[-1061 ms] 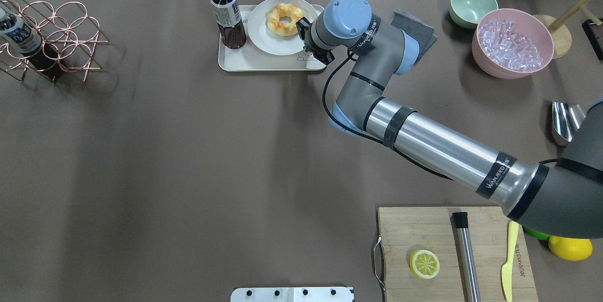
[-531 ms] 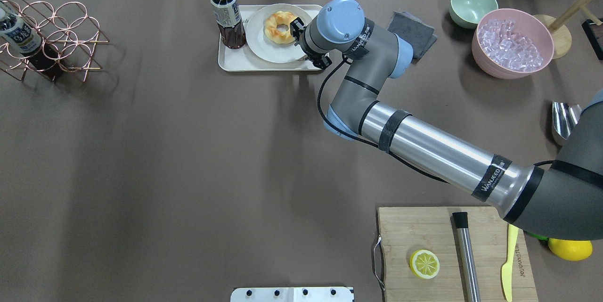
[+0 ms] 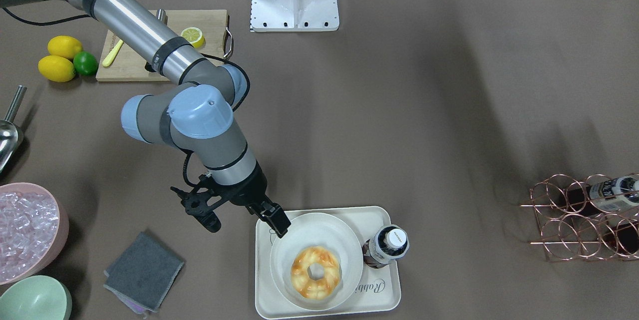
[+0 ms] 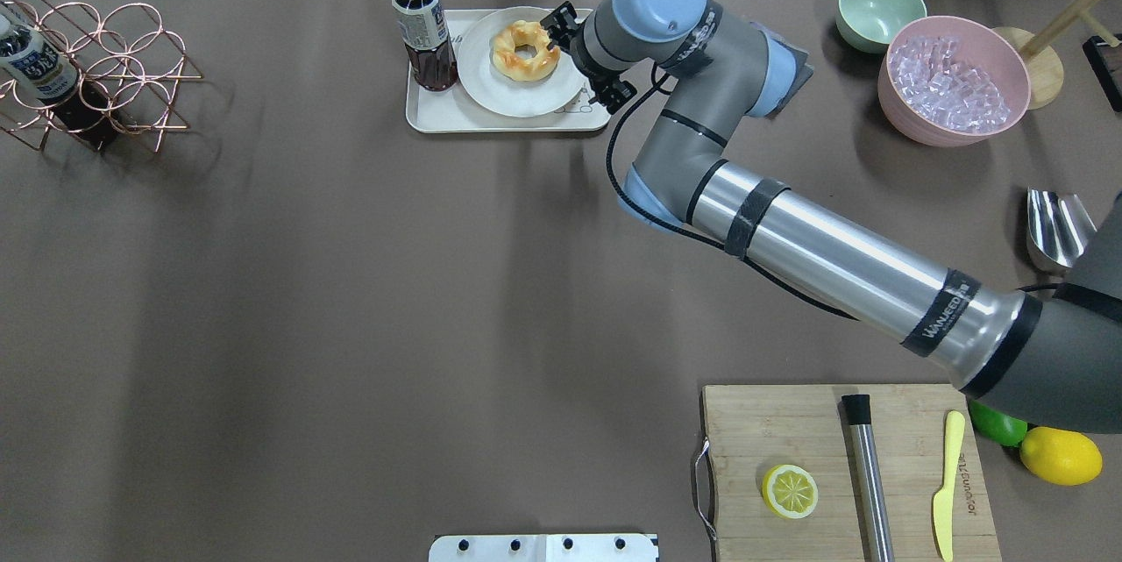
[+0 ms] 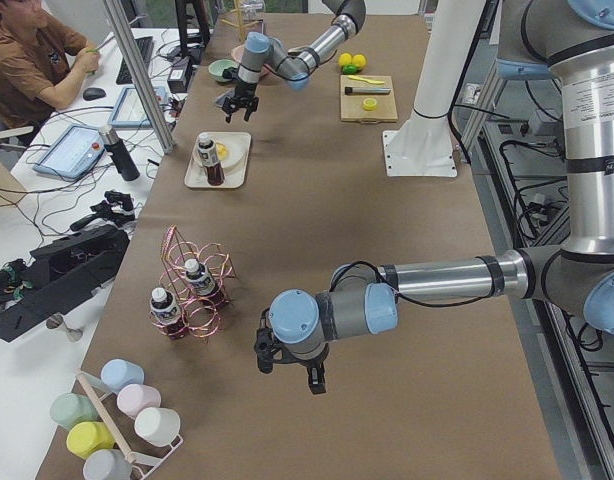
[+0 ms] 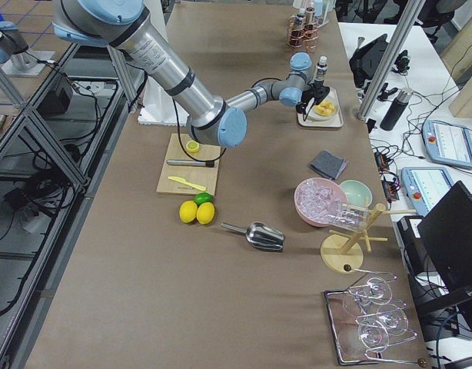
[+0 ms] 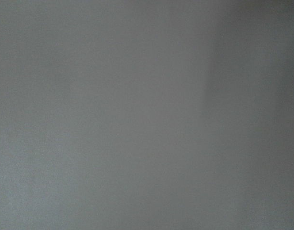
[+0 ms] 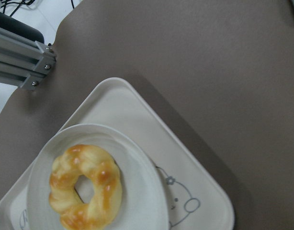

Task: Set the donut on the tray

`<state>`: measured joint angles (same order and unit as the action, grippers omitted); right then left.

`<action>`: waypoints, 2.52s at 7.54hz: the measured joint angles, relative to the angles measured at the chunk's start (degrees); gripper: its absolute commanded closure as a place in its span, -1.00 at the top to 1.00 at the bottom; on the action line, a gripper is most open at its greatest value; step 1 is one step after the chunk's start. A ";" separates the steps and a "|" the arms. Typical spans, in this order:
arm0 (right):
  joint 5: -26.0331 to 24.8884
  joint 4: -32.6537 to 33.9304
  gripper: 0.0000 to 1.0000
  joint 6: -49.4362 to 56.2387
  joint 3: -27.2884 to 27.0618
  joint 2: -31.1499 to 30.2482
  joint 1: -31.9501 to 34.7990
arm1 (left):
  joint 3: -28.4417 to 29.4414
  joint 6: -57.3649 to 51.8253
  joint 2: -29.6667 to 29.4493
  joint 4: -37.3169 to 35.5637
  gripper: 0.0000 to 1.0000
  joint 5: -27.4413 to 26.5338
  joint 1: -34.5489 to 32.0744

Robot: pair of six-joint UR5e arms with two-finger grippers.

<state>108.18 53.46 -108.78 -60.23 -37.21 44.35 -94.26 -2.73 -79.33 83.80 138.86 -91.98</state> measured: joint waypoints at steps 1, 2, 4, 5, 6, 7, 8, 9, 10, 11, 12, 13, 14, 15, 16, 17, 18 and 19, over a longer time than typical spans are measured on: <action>3.61 5.20 0.99 5.57 -5.42 -2.92 1.82 | -0.04 0.00 -0.01 -0.03 0.96 0.04 -0.02; 6.73 11.28 0.99 11.52 -11.23 -5.99 3.97 | -0.15 0.01 0.06 -0.03 0.96 0.08 -0.04; 12.29 19.51 0.99 23.62 -21.27 -13.44 8.91 | -0.57 0.07 0.17 -0.09 0.96 0.16 -0.04; 14.54 21.01 0.99 29.87 -25.52 -18.58 11.63 | -0.92 0.08 0.22 -0.16 0.96 0.17 -0.04; 18.02 21.55 0.99 38.12 -29.30 -24.77 15.55 | -1.29 0.08 0.42 -0.20 0.96 0.17 -0.04; 21.67 21.58 0.99 44.76 -32.00 -30.31 19.85 | -1.45 0.05 0.56 -0.20 0.96 0.18 -0.04; 24.93 21.66 0.99 51.27 -34.32 -35.85 24.07 | -1.46 0.02 0.63 -0.22 0.96 0.18 0.04; 27.11 21.70 0.99 57.41 -36.24 -41.15 27.48 | -1.50 0.01 0.68 -0.25 0.96 0.18 0.14; 28.14 21.82 0.99 63.62 -36.91 -45.38 30.14 | -1.49 0.00 0.67 -0.25 0.96 0.18 0.23; 28.56 21.95 0.99 70.68 -36.01 -48.63 32.97 | -1.47 0.00 0.57 -0.23 0.96 0.18 0.27; 28.73 22.00 0.99 77.53 -33.94 -50.72 35.76 | -1.42 0.00 0.35 -0.22 0.96 0.14 0.30; 28.80 21.95 0.99 83.59 -31.43 -52.03 38.33 | -1.42 0.00 0.22 -0.22 0.96 0.15 0.31; 28.83 21.94 0.99 89.06 -28.73 -52.62 40.64 | -1.41 -0.01 0.18 -0.21 0.96 0.16 0.31; 28.84 21.98 0.99 93.50 -26.46 -52.89 42.54 | -1.39 -0.04 0.16 -0.17 0.96 0.14 0.32; 28.85 22.02 0.99 96.46 -25.19 -53.31 44.00 | -1.40 -0.07 0.14 -0.11 0.96 0.15 0.35; 28.88 22.04 0.99 98.01 -24.79 -53.65 44.94 | -1.41 -0.08 0.14 -0.06 0.96 0.16 0.35; 28.86 22.08 0.99 98.44 -24.69 -53.53 45.31 | -1.31 -0.14 0.14 0.04 0.96 0.13 0.33; 28.78 22.11 0.99 98.41 -24.56 -53.15 45.17 | -1.21 -0.19 0.14 0.10 0.96 0.11 0.32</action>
<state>136.96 75.56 -10.36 -84.80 -90.37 89.52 -95.47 -2.92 -79.19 83.90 138.97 -91.66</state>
